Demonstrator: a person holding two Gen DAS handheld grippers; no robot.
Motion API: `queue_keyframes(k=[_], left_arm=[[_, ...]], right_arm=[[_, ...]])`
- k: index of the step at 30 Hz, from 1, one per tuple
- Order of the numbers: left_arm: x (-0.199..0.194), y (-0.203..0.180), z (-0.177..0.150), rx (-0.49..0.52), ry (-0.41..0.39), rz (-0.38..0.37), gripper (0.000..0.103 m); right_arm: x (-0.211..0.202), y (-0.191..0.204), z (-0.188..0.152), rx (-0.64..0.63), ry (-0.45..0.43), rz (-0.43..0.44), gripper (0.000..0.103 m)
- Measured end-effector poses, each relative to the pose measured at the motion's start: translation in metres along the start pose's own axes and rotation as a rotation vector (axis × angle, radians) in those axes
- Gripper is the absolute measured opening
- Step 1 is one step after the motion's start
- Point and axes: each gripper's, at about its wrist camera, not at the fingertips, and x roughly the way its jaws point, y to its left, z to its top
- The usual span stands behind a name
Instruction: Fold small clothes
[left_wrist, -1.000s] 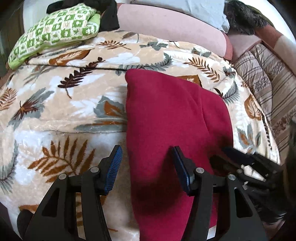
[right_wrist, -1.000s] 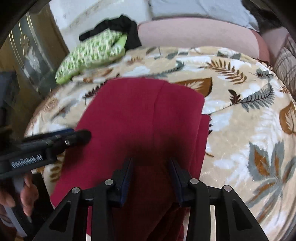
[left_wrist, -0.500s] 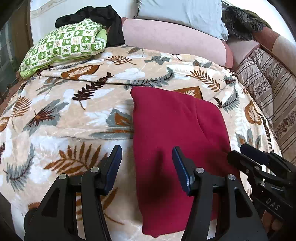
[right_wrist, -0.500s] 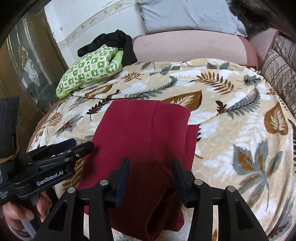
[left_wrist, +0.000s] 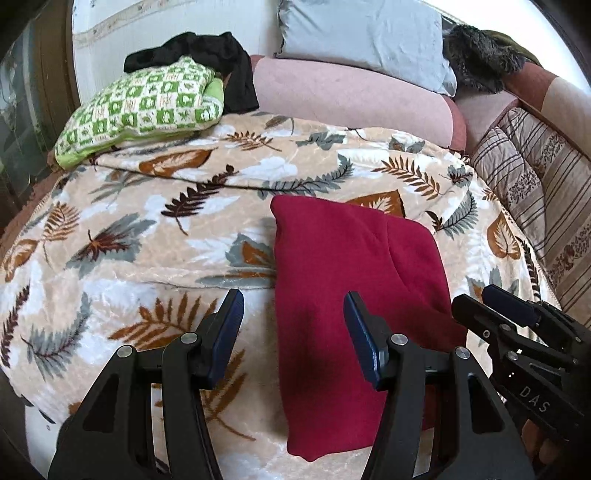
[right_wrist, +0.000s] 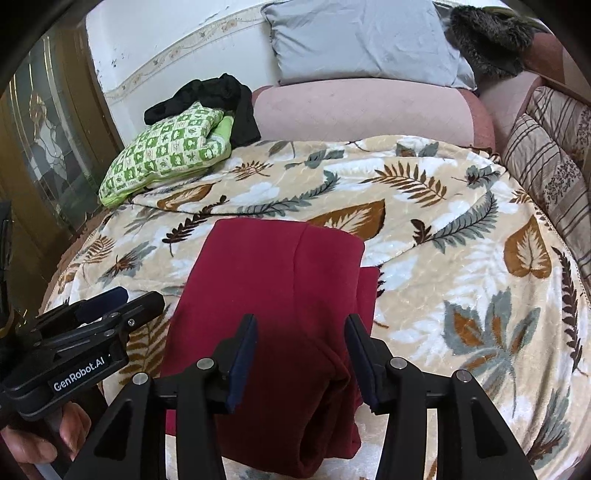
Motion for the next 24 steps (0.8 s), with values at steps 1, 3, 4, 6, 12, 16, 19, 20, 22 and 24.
queue_keyframes(k=[1, 3, 4, 6, 12, 16, 19, 20, 22, 24], left_arm=[[-0.0011, -0.0004, 0.0005, 0.001, -0.006, 0.000, 0.056], [-0.0037, -0.0006, 0.0009, 0.005, -0.018, 0.008, 0.056], [-0.0048, 0.0004, 0.0010, 0.006, -0.023, 0.014, 0.056], [-0.0065, 0.0011, 0.0017, 0.006, -0.031, 0.018, 0.056], [-0.0073, 0.0021, 0.0022, -0.001, -0.037, 0.026, 0.056], [-0.0070, 0.0034, 0.0018, -0.011, -0.036, 0.012, 0.056], [-0.0059, 0.0036, 0.0013, -0.012, -0.032, 0.023, 0.056], [-0.0056, 0.0034, 0.0012, -0.009, -0.033, 0.032, 0.056], [-0.0050, 0.0026, 0.0004, -0.003, -0.033, 0.046, 0.056], [-0.0045, 0.0026, -0.0003, -0.002, -0.032, 0.052, 0.056]], right_arm=[[-0.0004, 0.0009, -0.0002, -0.003, 0.000, 0.001, 0.047], [-0.0017, 0.0027, -0.0004, -0.008, -0.003, 0.001, 0.048], [-0.0022, 0.0037, -0.0006, -0.010, -0.004, 0.001, 0.048], [-0.0024, 0.0056, -0.0009, -0.011, -0.005, -0.002, 0.048], [0.0004, 0.0066, -0.0014, -0.004, 0.014, 0.010, 0.051], [0.0010, 0.0082, -0.0020, -0.003, 0.012, 0.007, 0.052], [0.0017, 0.0081, -0.0020, -0.001, 0.014, 0.006, 0.052], [0.0020, 0.0080, -0.0021, 0.001, 0.015, 0.007, 0.052], [0.0026, 0.0068, -0.0016, 0.001, 0.016, 0.009, 0.052], [0.0038, 0.0065, -0.0022, 0.002, 0.019, 0.010, 0.053]])
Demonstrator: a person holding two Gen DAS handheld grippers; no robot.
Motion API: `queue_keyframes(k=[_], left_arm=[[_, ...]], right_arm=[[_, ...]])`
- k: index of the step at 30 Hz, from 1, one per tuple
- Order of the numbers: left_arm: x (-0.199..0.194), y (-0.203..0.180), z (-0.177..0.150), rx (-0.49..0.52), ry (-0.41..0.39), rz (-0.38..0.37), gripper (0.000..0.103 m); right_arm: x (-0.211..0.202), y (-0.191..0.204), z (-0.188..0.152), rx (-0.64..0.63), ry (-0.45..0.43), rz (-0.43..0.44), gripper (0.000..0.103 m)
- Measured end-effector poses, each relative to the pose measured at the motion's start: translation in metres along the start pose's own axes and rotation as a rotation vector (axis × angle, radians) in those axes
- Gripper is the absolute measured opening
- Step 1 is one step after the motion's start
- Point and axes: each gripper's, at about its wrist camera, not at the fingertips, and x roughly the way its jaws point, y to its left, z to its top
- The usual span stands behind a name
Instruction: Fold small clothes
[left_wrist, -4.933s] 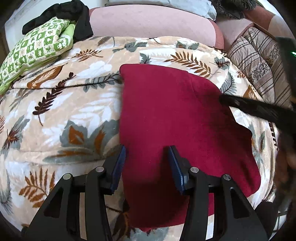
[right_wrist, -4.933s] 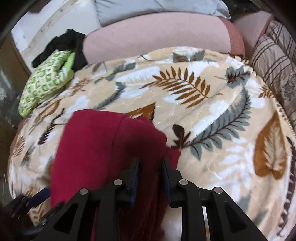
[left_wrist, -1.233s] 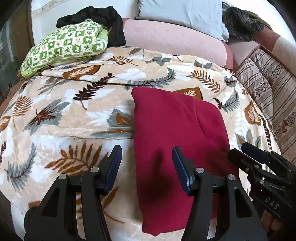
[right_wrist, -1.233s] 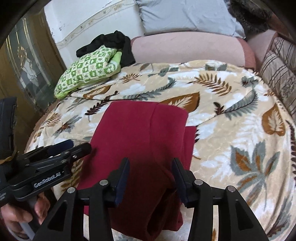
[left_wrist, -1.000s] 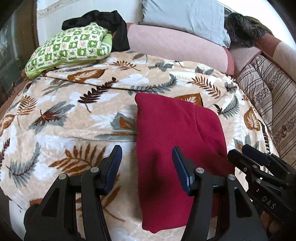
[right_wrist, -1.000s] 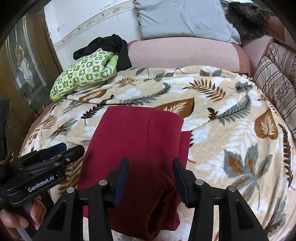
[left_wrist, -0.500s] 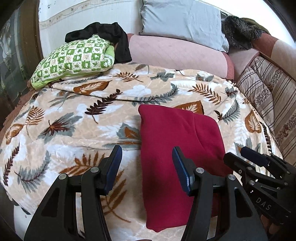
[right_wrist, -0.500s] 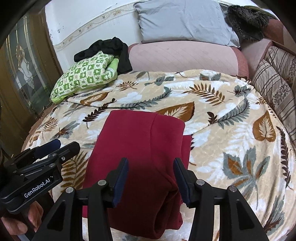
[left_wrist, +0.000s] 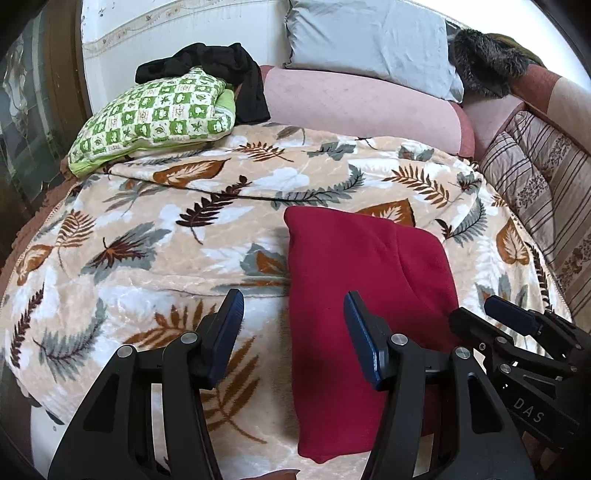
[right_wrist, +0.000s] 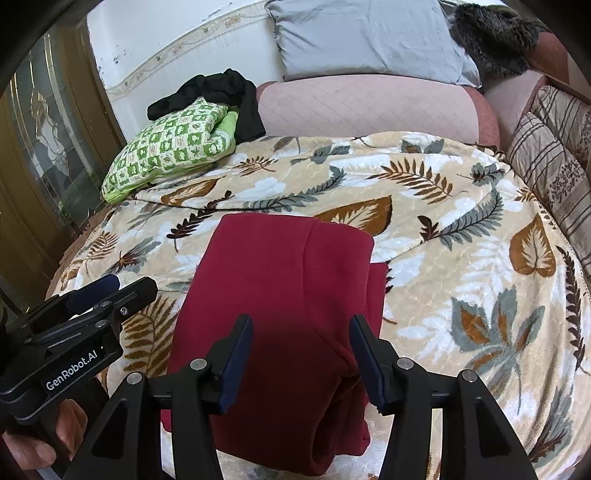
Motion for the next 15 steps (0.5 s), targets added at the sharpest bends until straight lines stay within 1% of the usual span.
queue_keyframes(k=[8, 15], left_arm=[[0.0047, -0.0014, -0.0030, 0.011, 0.019, 0.022, 0.056], [0.0022, -0.0033, -0.0040, 0.024, 0.007, 0.041, 0.056]], right_arm=[[0.0044, -0.0010, -0.0021, 0.005, 0.015, 0.003, 0.053], [0.0045, 0.0004, -0.0026, 0.009, 0.012, 0.007, 0.053]])
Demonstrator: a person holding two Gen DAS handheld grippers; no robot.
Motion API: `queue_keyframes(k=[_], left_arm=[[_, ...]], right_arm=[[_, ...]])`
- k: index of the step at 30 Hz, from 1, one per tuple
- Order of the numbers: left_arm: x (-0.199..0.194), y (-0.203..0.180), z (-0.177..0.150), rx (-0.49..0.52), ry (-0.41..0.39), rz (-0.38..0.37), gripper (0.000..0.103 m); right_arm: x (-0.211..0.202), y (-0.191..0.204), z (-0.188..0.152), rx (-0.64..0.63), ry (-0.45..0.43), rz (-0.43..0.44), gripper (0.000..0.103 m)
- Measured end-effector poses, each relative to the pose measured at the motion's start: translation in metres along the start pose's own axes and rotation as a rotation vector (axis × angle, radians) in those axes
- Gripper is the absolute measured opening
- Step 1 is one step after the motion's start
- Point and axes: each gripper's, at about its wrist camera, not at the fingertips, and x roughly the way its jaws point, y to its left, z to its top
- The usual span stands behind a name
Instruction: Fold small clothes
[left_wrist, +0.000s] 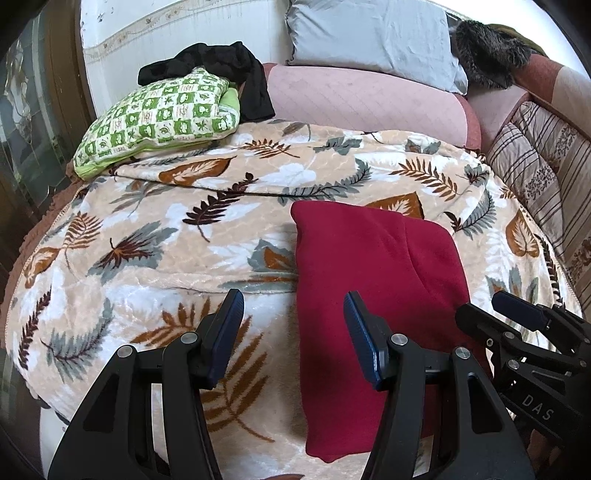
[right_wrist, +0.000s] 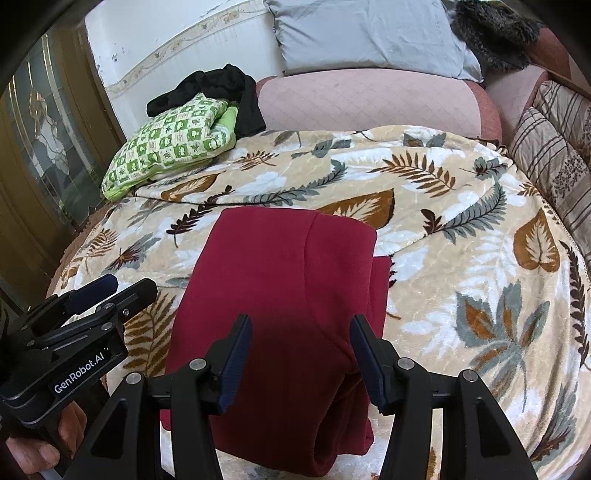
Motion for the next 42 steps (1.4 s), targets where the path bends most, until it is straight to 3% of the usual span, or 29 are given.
queue_keyframes(k=[42], left_arm=[[-0.0028, 0.0018, -0.0007, 0.026, -0.022, 0.022, 0.056]], right_arm=[[0.0007, 0.0050, -0.0011, 0.008, 0.006, 0.009, 0.053]])
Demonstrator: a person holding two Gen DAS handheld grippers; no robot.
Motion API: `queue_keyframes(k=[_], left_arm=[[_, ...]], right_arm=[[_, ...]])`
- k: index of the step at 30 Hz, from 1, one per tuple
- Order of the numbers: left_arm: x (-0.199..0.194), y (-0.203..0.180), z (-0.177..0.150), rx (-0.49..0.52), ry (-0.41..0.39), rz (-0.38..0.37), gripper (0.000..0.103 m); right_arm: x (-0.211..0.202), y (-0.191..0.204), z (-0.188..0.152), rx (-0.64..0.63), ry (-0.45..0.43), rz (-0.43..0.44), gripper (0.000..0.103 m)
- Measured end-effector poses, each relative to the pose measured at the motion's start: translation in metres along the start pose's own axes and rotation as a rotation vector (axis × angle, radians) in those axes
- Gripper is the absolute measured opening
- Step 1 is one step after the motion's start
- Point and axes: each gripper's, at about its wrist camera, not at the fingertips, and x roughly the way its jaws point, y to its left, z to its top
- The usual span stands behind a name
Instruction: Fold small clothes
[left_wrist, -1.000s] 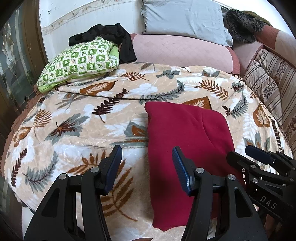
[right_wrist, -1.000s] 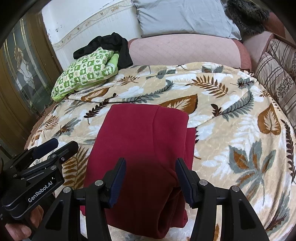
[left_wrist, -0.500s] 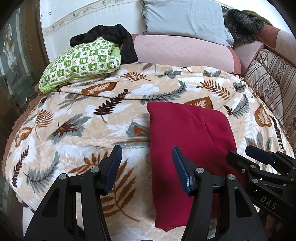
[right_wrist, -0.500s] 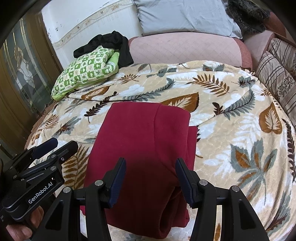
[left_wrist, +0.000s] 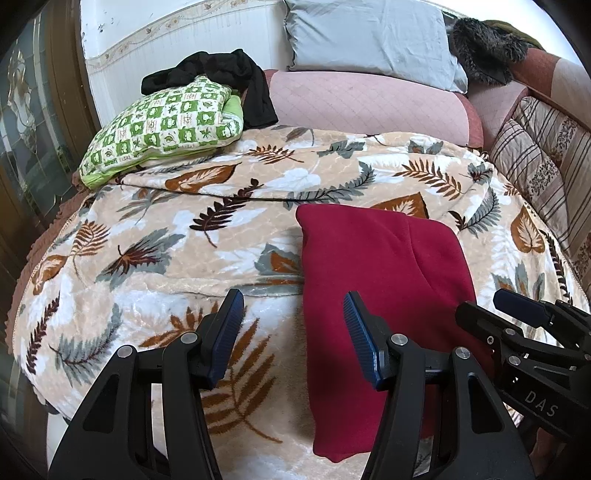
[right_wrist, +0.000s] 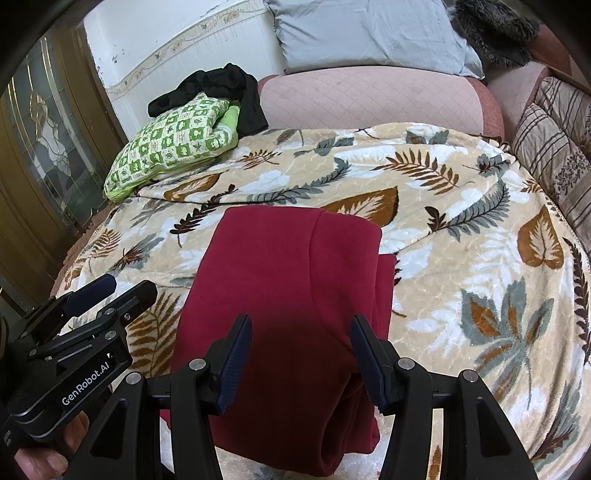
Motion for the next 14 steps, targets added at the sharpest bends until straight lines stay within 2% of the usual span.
queue_keyframes(k=[10, 14], left_arm=[[0.0003, 0.0032, -0.0006, 0.001, -0.048, 0.003, 0.056], [0.0028, 0.0055, 0.0016, -0.018, -0.028, -0.020, 0.056]], right_arm=[[0.0038, 0.0014, -0.0004, 0.004, 0.007, -0.002, 0.053], [0.0056, -0.0013, 0.0004, 0.006, 0.005, -0.004, 0.053]])
